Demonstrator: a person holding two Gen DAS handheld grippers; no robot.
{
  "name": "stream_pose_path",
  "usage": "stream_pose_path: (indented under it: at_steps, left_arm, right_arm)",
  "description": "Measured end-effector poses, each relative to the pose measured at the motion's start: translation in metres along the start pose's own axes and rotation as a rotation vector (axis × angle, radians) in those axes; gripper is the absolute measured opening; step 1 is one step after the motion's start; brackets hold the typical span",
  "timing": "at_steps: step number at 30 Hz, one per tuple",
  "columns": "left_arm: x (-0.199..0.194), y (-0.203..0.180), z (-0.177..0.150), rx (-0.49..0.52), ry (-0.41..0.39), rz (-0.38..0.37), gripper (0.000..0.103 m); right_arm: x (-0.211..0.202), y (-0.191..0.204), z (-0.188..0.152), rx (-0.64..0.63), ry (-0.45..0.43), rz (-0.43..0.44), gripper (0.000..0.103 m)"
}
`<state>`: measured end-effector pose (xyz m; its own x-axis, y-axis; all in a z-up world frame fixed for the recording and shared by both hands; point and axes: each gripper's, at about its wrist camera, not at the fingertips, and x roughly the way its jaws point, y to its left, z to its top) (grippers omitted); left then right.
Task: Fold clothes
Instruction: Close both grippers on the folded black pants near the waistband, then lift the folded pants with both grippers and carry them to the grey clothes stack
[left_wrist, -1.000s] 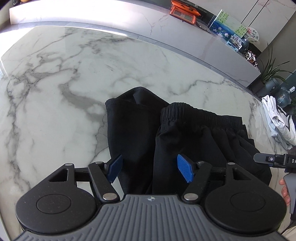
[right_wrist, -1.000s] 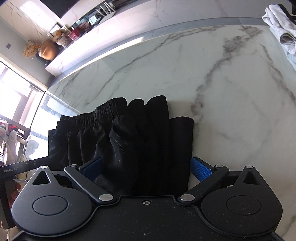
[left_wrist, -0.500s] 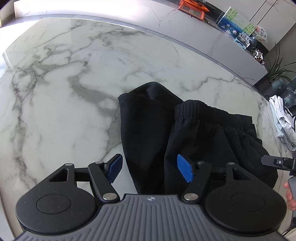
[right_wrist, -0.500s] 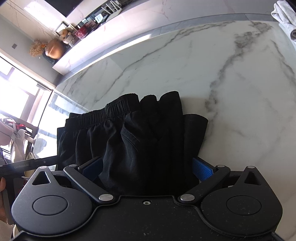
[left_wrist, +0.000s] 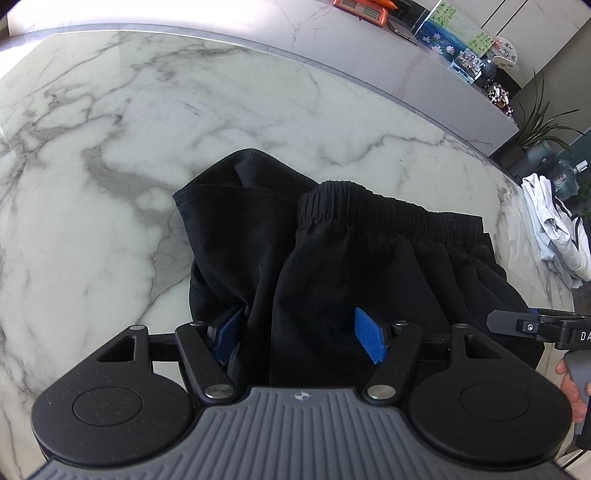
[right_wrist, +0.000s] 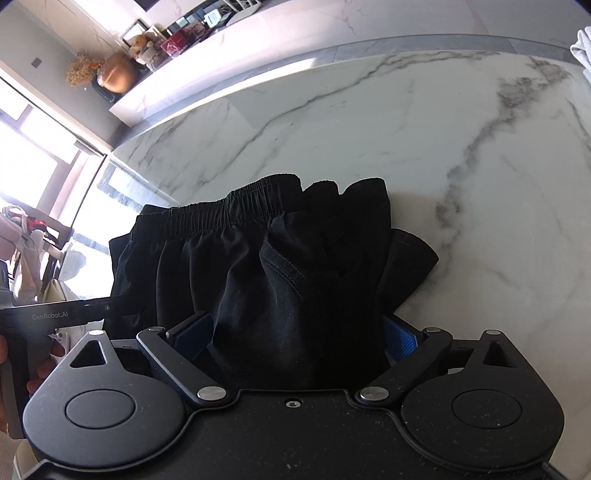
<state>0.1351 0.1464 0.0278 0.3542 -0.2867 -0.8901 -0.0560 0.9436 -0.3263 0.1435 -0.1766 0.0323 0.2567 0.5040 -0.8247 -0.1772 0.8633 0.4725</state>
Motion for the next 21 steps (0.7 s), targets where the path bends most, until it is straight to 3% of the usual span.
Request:
stream_pose_path:
  at_steps: [2,6,7,9,10,15,17,21]
  left_arm:
    - [0.0,0.001,0.0,-0.004,0.002,-0.006,0.064]
    - [0.001,-0.004,0.0,0.021,-0.001,0.002,0.064]
    - [0.001,-0.006,-0.001,0.034,-0.002,0.007,0.06]
    - [0.001,-0.011,-0.002,0.062,-0.004,0.02,0.048]
    - [0.002,-0.013,-0.003,0.07,-0.004,0.018,0.036]
    - [0.005,-0.021,-0.007,0.109,-0.002,-0.003,0.016]
    - [0.007,-0.026,-0.01,0.123,-0.009,-0.002,0.013]
    - [0.005,-0.032,-0.014,0.132,-0.039,0.002,0.01]
  right_arm:
    - [0.002,0.004,0.0,-0.022,-0.003,-0.012,0.088]
    - [0.002,0.007,0.0,-0.037,-0.01,-0.02,0.072]
    - [0.002,0.007,0.0,-0.037,-0.013,-0.021,0.068]
    - [0.002,0.006,-0.001,-0.034,-0.015,-0.024,0.049]
    - [0.003,0.006,-0.001,-0.033,-0.014,-0.025,0.043]
    - [0.005,0.004,-0.003,-0.037,-0.016,-0.027,0.023]
    - [0.008,0.004,-0.005,-0.042,-0.01,-0.023,0.014]
    - [0.01,0.01,-0.007,-0.069,-0.02,-0.041,0.01]
